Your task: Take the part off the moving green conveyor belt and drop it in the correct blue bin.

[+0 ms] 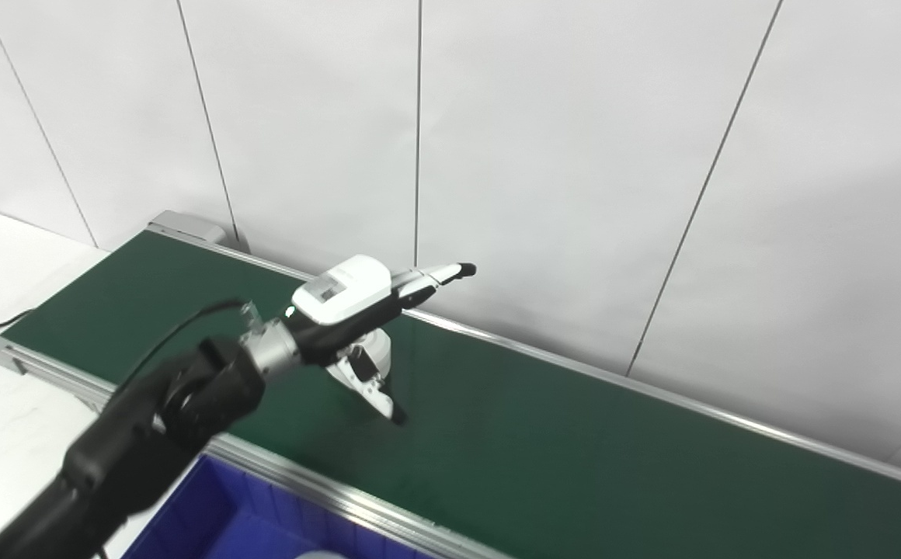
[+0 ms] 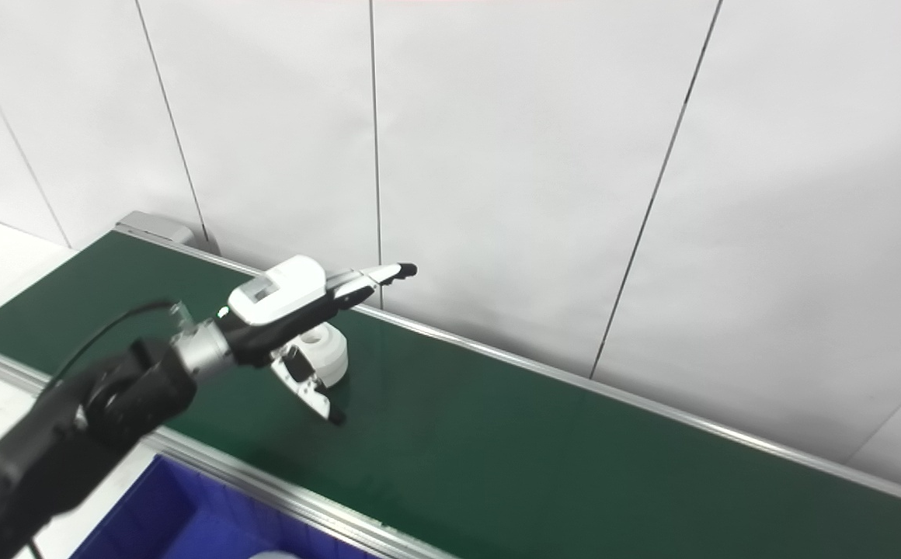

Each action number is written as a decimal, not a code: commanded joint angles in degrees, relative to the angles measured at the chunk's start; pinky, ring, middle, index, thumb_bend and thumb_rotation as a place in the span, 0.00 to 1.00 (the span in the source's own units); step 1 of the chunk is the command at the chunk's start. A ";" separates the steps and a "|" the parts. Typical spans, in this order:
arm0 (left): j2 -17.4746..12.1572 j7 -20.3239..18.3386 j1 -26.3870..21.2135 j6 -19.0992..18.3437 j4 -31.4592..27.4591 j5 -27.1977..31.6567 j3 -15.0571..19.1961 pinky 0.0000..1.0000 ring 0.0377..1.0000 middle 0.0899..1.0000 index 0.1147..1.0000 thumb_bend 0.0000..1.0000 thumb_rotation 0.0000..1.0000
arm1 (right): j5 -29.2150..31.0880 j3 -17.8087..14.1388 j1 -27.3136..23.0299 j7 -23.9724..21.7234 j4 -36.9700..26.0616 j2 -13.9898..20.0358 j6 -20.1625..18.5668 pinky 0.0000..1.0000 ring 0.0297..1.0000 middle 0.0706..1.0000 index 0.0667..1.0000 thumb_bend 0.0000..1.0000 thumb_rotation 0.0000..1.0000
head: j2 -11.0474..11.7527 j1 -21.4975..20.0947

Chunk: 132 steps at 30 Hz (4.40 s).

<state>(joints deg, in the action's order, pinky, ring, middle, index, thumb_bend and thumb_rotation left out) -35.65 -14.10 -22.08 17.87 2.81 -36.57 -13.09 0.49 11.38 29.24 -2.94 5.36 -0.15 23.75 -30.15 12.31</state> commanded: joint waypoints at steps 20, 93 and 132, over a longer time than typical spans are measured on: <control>0.16 1.64 -14.05 1.74 24.13 -19.73 -12.42 0.83 0.90 0.90 0.87 1.00 0.28 | -0.88 0.92 2.39 -0.32 -4.27 -0.54 3.11 1.00 1.00 1.00 1.00 0.95 0.99 | -2.65 -2.33; 15.41 6.20 43.13 -0.45 -27.15 -12.65 4.43 0.38 0.39 0.41 0.43 0.52 0.00 | 3.81 -0.16 4.02 -1.82 -20.22 3.98 -7.56 1.00 0.97 0.99 1.00 0.96 0.92 | -20.31 6.83; 14.89 -8.58 38.77 -12.26 -21.79 -32.22 -10.46 0.85 0.89 0.96 0.97 0.99 0.66 | 0.41 1.91 4.87 -1.45 -21.73 1.40 -7.97 1.00 0.98 0.99 1.00 0.92 0.93 | -21.83 1.52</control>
<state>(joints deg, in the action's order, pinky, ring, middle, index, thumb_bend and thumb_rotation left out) -19.96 -24.05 16.40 5.54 -16.83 -70.32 -24.15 0.99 13.04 33.60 -4.22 -14.62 1.71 15.51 -52.03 13.89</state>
